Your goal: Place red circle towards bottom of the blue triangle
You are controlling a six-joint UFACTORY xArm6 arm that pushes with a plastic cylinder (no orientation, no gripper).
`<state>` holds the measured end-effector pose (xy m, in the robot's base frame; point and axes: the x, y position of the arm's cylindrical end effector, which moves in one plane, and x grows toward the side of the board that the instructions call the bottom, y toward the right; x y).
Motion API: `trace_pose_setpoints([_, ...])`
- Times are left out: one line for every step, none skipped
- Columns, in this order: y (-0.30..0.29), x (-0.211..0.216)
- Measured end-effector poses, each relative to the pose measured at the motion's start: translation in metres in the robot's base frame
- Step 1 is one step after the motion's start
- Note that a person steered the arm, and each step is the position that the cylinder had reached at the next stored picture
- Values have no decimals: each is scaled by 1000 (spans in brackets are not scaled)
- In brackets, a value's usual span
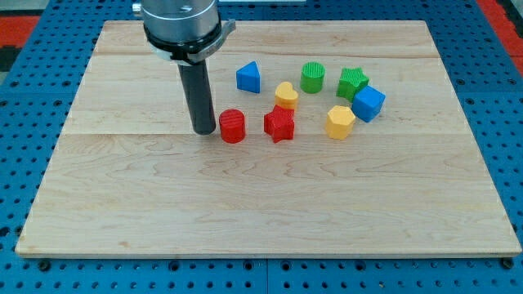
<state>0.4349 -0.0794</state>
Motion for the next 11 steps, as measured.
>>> trace_pose_setpoints([12,42])
trace_pose_setpoints([63,32])
trace_pose_setpoints([51,0])
trace_pose_setpoints([42,6])
trace_pose_setpoints([20,24])
trace_pose_setpoints([-13,6])
trace_pose_setpoints([15,-7])
trace_pose_setpoints([26,-10])
trace_pose_setpoints([7,-14])
trace_pose_setpoints([12,-25])
trace_pose_setpoints([12,-25])
